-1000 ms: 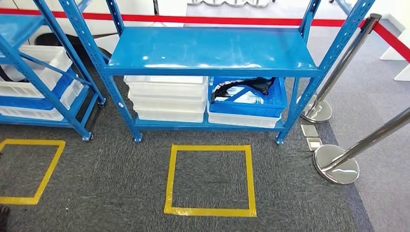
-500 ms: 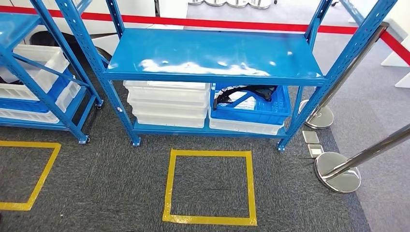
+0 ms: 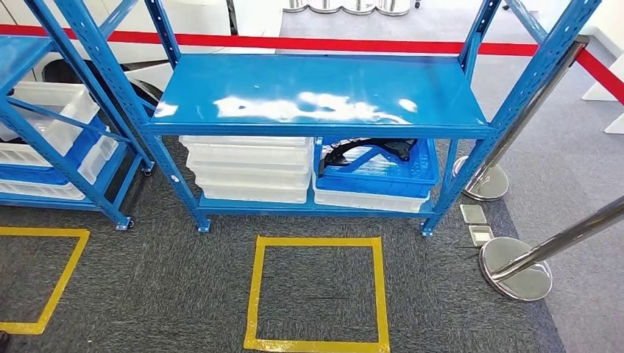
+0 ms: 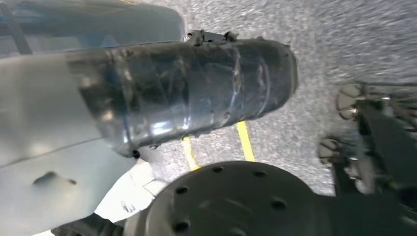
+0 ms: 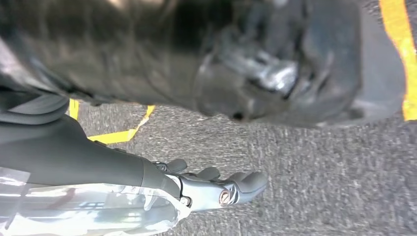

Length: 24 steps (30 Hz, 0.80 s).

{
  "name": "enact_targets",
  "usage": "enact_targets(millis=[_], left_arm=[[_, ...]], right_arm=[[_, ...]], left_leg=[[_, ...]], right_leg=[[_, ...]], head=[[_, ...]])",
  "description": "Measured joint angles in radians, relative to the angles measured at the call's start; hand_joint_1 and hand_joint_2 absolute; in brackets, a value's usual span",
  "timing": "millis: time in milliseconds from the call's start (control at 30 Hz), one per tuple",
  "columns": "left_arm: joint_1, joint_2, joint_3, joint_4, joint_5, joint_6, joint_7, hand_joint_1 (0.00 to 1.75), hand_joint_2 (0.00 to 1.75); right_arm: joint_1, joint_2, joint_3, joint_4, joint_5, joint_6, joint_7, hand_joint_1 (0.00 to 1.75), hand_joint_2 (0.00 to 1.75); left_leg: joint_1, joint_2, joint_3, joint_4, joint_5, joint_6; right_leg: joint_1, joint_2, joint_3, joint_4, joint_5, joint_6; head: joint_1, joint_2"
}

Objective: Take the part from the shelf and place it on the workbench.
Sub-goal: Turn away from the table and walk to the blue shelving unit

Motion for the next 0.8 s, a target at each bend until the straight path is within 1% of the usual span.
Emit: enact_targets(millis=[67, 100, 133, 167, 200, 267, 300, 333, 367, 400, 433, 467, 500, 533, 567, 633, 667, 700, 733, 767, 800], left_arm=[[0.0, 0.0, 0.0, 0.0, 0.0, 0.0, 0.0, 0.0, 0.0], [0.001, 0.0, 0.0, 0.0, 0.0, 0.0, -0.001, 0.0, 0.0], [0.002, 0.0, 0.0, 0.0, 0.0, 0.0, -0.002, 0.0, 0.0], [0.002, -0.002, 0.0, 0.0, 0.0, 0.0, -0.003, 0.0, 0.0], [0.0, -0.004, 0.0, 0.0, 0.0, 0.0, -0.003, 0.0, 0.0], [-0.002, -0.013, 0.0, 0.0, 0.0, 0.0, -0.003, 0.0, 0.0], [-0.002, -0.016, 0.001, 0.0, 0.0, 0.0, -0.002, 0.0, 0.0], [-0.001, -0.019, 0.001, 0.0, 0.0, 0.0, -0.002, 0.0, 0.0], [0.0, -0.02, 0.001, 0.0, 0.0, 0.0, -0.002, 0.0, 0.0], [0.0, -0.021, 0.001, 0.0, 0.0, 0.0, -0.002, 0.0, 0.0], [0.0, -0.021, 0.001, 0.0, 0.0, 0.0, -0.002, 0.0, 0.0], [0.0, -0.021, 0.001, 0.0, 0.0, 0.0, -0.002, 0.0, 0.0], [-0.001, -0.021, 0.001, 0.0, 0.0, 0.0, -0.001, 0.0, 0.0], [-0.002, -0.022, 0.001, 0.0, 0.0, -0.001, -0.001, 0.0, 0.0], [-0.003, -0.022, 0.001, 0.0, 0.0, -0.001, 0.0, 0.0, 0.0], [-0.002, -0.022, 0.001, 0.0, 0.0, -0.001, 0.0, 0.0, 0.0], [-0.002, -0.022, 0.001, 0.0, 0.0, -0.001, 0.0, 0.0, 0.0], [-0.004, -0.02, 0.001, 0.0, 0.0, -0.001, 0.0, 0.0, 0.0], [-0.005, -0.018, 0.001, 0.0, 0.0, -0.001, 0.0, 0.0, 0.0], [-0.005, -0.015, 0.001, 0.0, 0.0, -0.001, 0.001, 0.0, 0.0], [-0.004, -0.011, 0.001, 0.0, 0.0, -0.001, 0.001, 0.0, 0.0]], right_arm=[[-0.002, 0.0, 0.001, 0.0, 0.0, 0.0, 0.0, 0.0, 0.0], [-0.002, 0.0, 0.002, 0.0, 0.001, 0.0, 0.0, 0.0, 0.0], [-0.003, 0.0, 0.003, 0.0, 0.001, 0.0, 0.0, 0.0, 0.0], [-0.004, -0.001, 0.004, 0.0, 0.002, 0.0, 0.0, 0.0, 0.0], [-0.005, -0.001, 0.005, 0.0, 0.002, 0.0, 0.0, 0.0, 0.0], [-0.007, -0.002, 0.007, 0.0, 0.002, 0.0, 0.0, 0.0, 0.0], [-0.006, -0.001, 0.007, 0.0, 0.001, 0.0, 0.0, 0.0, 0.0], [-0.004, -0.001, 0.008, 0.0, 0.0, 0.0, 0.0, 0.0, 0.0], [-0.002, -0.001, 0.008, 0.0, 0.0, 0.0, 0.0, 0.0, 0.0], [0.0, -0.001, 0.008, 0.0, -0.001, 0.0, 0.0, 0.0, 0.0], [0.0, -0.002, 0.008, 0.0, -0.001, 0.0, 0.0, 0.0, 0.0], [-0.001, -0.003, 0.008, 0.0, -0.001, 0.0, 0.0, 0.0, 0.0], [-0.004, -0.004, 0.009, 0.0, -0.001, 0.0, 0.0, 0.0, 0.0], [-0.005, -0.006, 0.009, 0.0, -0.001, 0.0, 0.0, 0.0, 0.0], [-0.004, -0.007, 0.009, 0.0, -0.001, 0.0, 0.0, 0.0, 0.0], [-0.001, -0.006, 0.009, 0.0, -0.001, 0.0, 0.0, 0.0, 0.0], [0.0, -0.006, 0.009, 0.0, -0.001, 0.0, 0.0, 0.0, 0.0], [-0.001, -0.005, 0.009, 0.0, -0.001, 0.0, 0.0, 0.0, 0.0], [-0.002, -0.004, 0.009, 0.0, -0.001, 0.0, 0.0, 0.0, 0.0], [-0.004, -0.004, 0.009, 0.0, -0.001, 0.0, 0.0, 0.0, 0.0], [-0.004, -0.003, 0.009, 0.0, -0.001, 0.0, 0.0, 0.0, 0.0]], left_leg=[[-0.001, 0.002, 0.004, -0.013, -0.01, 0.013], [0.001, 0.002, 0.01, -0.014, 0.001, 0.02], [0.002, 0.002, 0.017, -0.015, 0.001, 0.027], [0.004, 0.002, 0.024, -0.016, -0.002, 0.032], [0.005, 0.002, 0.029, -0.016, -0.004, 0.036], [0.004, 0.001, 0.032, -0.016, -0.01, 0.041], [0.003, 0.0, 0.035, -0.016, -0.014, 0.042], [0.001, -0.001, 0.04, -0.016, -0.019, 0.042], [-0.001, -0.002, 0.047, -0.016, -0.024, 0.042], [-0.004, -0.003, 0.054, -0.017, -0.029, 0.042], [-0.006, -0.003, 0.062, -0.017, -0.034, 0.041], [-0.008, -0.003, 0.067, -0.018, -0.038, 0.039], [-0.01, -0.003, 0.07, -0.019, -0.043, 0.035], [-0.01, -0.003, 0.073, -0.018, -0.042, 0.03], [-0.011, -0.003, 0.076, -0.015, -0.039, 0.024], [-0.011, -0.003, 0.081, 0.003, -0.04, 0.013], [-0.011, -0.002, 0.074, 0.026, -0.054, 0.008], [-0.009, -0.002, 0.055, 0.067, -0.081, 0.004], [-0.007, -0.002, 0.025, 0.124, -0.112, 0.0], [-0.004, -0.002, -0.012, 0.187, -0.142, -0.005], [0.0, -0.002, -0.046, 0.238, -0.16, -0.009]], right_leg=[[0.001, 0.0, 0.004, 0.009, -0.008, 0.012], [0.001, 0.0, 0.006, 0.016, -0.012, 0.017], [0.001, 0.001, 0.0, 0.036, -0.017, 0.022], [-0.001, 0.001, -0.019, 0.072, -0.028, 0.027], [-0.002, 0.001, -0.051, 0.129, -0.047, 0.032], [-0.006, 0.001, -0.141, 0.268, -0.097, 0.041], [-0.007, 0.001, -0.178, 0.315, -0.112, 0.042], [-0.007, 0.0, -0.199, 0.328, -0.108, 0.041], [-0.006, 0.0, -0.202, 0.302, -0.081, 0.036], [-0.004, 0.0, -0.188, 0.244, -0.037, 0.027], [0.0, -0.001, -0.165, 0.171, 0.011, 0.015], [0.006, -0.001, -0.144, 0.109, 0.034, 0.003], [0.011, 0.0, -0.129, 0.067, 0.038, -0.007], [0.015, 0.002, -0.12, 0.045, 0.033, -0.015], [0.016, 0.004, -0.114, 0.035, 0.024, -0.02], [0.011, 0.005, -0.085, 0.012, 0.043, -0.029], [0.009, 0.003, -0.071, 0.004, 0.05, -0.032], [0.006, 0.002, -0.059, -0.001, 0.053, -0.033], [0.005, 0.001, -0.054, -0.003, 0.052, -0.034], [0.005, 0.001, -0.051, -0.003, 0.05, -0.034], [0.004, 0.001, -0.048, -0.003, 0.046, -0.034]], head=[[0.0, 0.0], [0.0, 0.0], [0.0, 0.0], [0.001, 0.0], [0.001, 0.0], [0.003, 0.0], [0.002, 0.0], [0.003, 0.0], [0.003, 0.0], [0.003, 0.0], [0.003, 0.0], [0.002, 0.0], [0.002, 0.0], [0.002, 0.0], [0.002, 0.0], [0.002, 0.0], [0.002, 0.0], [0.001, 0.0], [0.001, 0.0], [0.001, 0.0], [0.001, 0.0]])
